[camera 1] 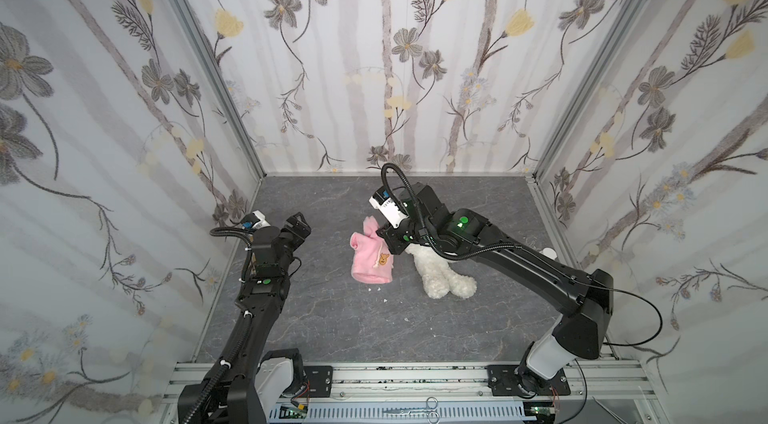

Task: Dress the teddy bear

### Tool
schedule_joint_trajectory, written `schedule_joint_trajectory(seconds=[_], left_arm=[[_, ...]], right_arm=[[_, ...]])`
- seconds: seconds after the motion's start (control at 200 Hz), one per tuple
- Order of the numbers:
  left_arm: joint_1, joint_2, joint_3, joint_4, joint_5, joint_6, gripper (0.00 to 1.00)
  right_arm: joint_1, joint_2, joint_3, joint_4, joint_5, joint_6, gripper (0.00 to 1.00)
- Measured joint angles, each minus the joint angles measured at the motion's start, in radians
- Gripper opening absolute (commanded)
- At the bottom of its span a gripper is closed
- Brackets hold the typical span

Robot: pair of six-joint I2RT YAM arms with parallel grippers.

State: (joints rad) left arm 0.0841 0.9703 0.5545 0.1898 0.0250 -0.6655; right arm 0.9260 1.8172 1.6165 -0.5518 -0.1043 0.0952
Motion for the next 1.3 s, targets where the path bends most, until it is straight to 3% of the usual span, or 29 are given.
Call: schedule_joint_trajectory(seconds=[0.205,0.35,0.43,0.525,0.595,0.65,0.784,0.909,0.989,1.119,1.304], left_arm=[[0.026,-0.024,-0.019,-0.033,0.03,0.003,0.95],[0.026,-0.061,-0.053,-0.045,0.052,-0.008,0.95],[0.026,-0.101,-0.076,-0.056,0.082,-0.013,0.93],[0.026,-0.159,-0.105,-0.081,0.138,-0.016,0.89],[0.014,-0.198,-0.127,-0.097,0.194,-0.019,0.88],[-0.012,-0.213,-0.134,-0.109,0.24,-0.019,0.88],[-0.124,-0.194,-0.124,-0.126,0.299,0.032,0.87],[-0.245,-0.107,-0.052,-0.163,0.288,0.142,0.77],[-0.324,-0.047,0.001,-0.172,0.222,0.252,0.75],[-0.402,0.022,0.031,-0.211,0.131,0.515,0.73],[-0.404,0.093,0.016,-0.344,0.064,0.986,0.71]], right_arm=[[0.032,0.012,-0.044,-0.01,0.003,-0.002,0.0],[0.035,0.123,-0.04,0.044,-0.035,-0.031,0.01],[0.033,0.264,0.053,0.09,-0.061,-0.052,0.19],[0.027,0.504,0.32,0.101,-0.083,-0.069,0.42],[0.022,0.628,0.483,0.105,-0.083,-0.076,0.48],[0.014,0.637,0.481,0.104,-0.085,-0.077,0.51],[-0.031,0.458,0.175,0.195,-0.137,-0.041,0.58],[-0.106,0.141,-0.191,0.292,-0.203,0.027,0.61],[-0.172,-0.087,-0.393,0.412,-0.221,0.074,0.61],[-0.256,-0.312,-0.662,0.538,-0.219,0.164,0.61],[-0.354,-0.475,-0.877,0.633,-0.237,0.27,0.6]])
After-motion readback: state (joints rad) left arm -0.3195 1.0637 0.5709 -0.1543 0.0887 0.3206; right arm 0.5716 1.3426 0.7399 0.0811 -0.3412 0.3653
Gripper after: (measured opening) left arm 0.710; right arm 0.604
